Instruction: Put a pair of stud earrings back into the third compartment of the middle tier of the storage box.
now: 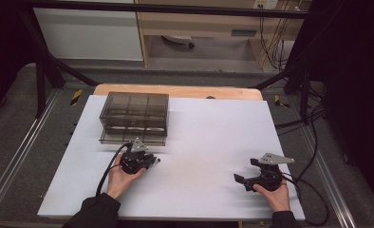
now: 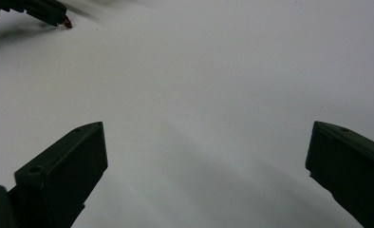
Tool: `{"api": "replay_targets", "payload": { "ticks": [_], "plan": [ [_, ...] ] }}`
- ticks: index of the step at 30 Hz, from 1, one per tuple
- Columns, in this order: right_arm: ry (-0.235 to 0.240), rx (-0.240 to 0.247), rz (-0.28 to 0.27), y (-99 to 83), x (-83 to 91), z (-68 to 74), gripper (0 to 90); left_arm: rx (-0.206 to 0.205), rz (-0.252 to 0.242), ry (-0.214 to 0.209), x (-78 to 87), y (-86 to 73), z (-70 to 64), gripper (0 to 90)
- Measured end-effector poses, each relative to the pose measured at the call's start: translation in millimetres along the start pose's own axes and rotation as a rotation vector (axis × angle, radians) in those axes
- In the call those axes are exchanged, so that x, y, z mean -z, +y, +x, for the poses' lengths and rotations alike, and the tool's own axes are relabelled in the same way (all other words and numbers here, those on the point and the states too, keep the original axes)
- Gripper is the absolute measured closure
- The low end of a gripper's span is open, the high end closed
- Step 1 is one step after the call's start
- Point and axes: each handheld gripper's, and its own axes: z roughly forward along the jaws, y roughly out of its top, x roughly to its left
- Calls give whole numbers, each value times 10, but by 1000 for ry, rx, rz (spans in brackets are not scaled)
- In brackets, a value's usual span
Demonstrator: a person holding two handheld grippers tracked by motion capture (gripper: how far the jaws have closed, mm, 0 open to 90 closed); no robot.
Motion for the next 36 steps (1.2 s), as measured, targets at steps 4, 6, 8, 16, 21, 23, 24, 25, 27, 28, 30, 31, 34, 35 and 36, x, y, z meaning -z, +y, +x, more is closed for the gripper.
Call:
{"api": "replay_targets", "payload": {
  "ticks": [4,6,8,16,21,23,24,25,27,28,30,31,34,35,36],
  "plan": [
    [-1,-1,-2,1,1,-1,7,-4,0,0,-2,-1,-8,802],
    [0,-1,0,0,1,0,7,-2,0,-4,1,-2,-5,808],
    [0,-3,3,-1,-2,3,8,-2,0,-5,2,-2,-5,812],
    [2,-2,7,-2,-6,3,7,-5,-20,-18,45,6,-5,816],
    [2,-1,8,-2,-4,3,7,-1,-26,-23,96,9,5,817],
    [3,-1,7,-2,-4,3,8,0,-31,-25,115,10,4,817],
    [3,-1,8,-3,-5,4,7,1,-32,-28,134,11,4,817],
    [3,-1,8,-3,-5,4,7,1,-32,-28,134,11,4,818],
    [4,-1,10,-4,-7,5,7,2,-31,-29,151,10,4,818],
    [5,-1,10,-3,-6,6,7,1,-33,-31,169,7,6,817],
    [4,-2,8,-4,-5,6,7,3,-34,-34,184,7,8,818],
    [5,-1,8,-4,-6,6,8,9,-39,-38,208,8,8,818],
    [6,-2,11,-4,-7,8,8,8,-39,-40,243,12,10,818],
    [6,-2,11,-4,-7,8,8,8,-39,-40,243,12,10,818],
    [5,-2,11,-4,-7,8,7,9,-41,-41,268,14,11,818]
  ]
}}
